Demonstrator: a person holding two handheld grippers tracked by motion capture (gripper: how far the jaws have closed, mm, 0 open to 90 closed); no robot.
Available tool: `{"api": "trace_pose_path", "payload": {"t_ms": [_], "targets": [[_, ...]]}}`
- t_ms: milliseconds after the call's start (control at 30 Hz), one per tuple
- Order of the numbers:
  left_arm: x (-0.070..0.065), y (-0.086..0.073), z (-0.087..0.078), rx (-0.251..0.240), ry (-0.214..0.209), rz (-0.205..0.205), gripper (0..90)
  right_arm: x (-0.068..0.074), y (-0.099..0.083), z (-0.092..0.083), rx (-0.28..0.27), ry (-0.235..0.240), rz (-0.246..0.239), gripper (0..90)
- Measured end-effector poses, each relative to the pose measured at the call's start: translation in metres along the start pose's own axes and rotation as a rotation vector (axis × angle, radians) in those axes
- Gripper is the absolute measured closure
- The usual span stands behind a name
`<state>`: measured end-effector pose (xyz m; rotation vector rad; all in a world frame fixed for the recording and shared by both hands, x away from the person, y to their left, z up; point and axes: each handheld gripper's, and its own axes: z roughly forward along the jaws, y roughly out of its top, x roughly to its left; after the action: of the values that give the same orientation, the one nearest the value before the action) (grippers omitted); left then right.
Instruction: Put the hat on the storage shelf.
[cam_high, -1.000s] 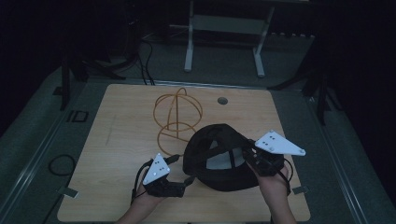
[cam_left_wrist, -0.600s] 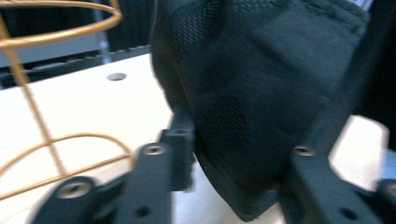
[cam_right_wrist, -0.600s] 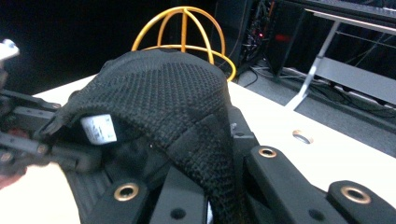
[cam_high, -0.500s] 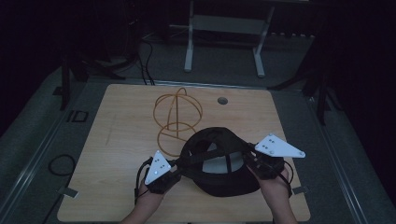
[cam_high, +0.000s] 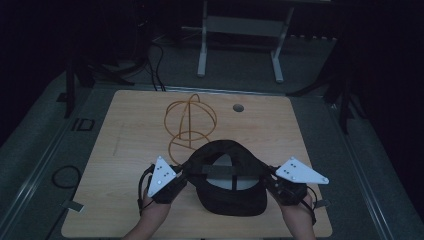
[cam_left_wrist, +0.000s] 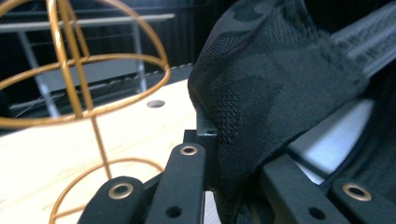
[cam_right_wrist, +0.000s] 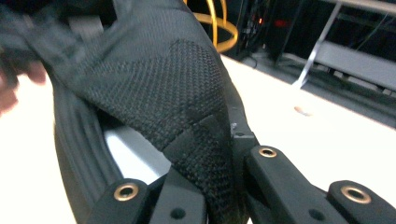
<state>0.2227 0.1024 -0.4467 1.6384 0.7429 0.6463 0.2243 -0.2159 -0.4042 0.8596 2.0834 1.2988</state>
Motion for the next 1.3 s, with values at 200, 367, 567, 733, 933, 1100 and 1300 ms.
{"api": "trace_pose_path", "payload": {"t_ms": [200, 367, 567, 733, 933, 1100, 1300], "targets": [[-0.002, 0.011, 0.000, 0.001, -0.008, 0.011, 87.8, 0.000, -0.029, 0.007, 0.028, 0.053, 0.065, 88.3], [-0.006, 0.018, 0.005, -0.007, -0.028, 0.016, 87.9, -0.001, -0.037, 0.003, -0.019, 0.079, 0.121, 88.1], [-0.009, 0.031, 0.007, -0.035, -0.049, -0.005, 87.9, -0.001, -0.045, 0.002, -0.040, 0.086, 0.138, 87.9], [-0.018, 0.036, 0.012, -0.036, -0.030, 0.054, 87.9, -0.001, -0.047, -0.002, -0.049, 0.115, 0.139, 69.2], [-0.024, 0.047, 0.019, -0.061, -0.041, 0.055, 88.0, -0.001, -0.048, -0.013, -0.033, 0.153, 0.115, 46.5], [-0.029, 0.056, 0.020, -0.078, -0.051, 0.059, 88.0, -0.001, -0.053, -0.022, -0.033, 0.192, 0.085, 39.3], [-0.029, 0.058, 0.018, -0.094, -0.076, 0.032, 88.0, -0.001, -0.063, -0.040, -0.024, 0.233, 0.067, 33.8]]}}
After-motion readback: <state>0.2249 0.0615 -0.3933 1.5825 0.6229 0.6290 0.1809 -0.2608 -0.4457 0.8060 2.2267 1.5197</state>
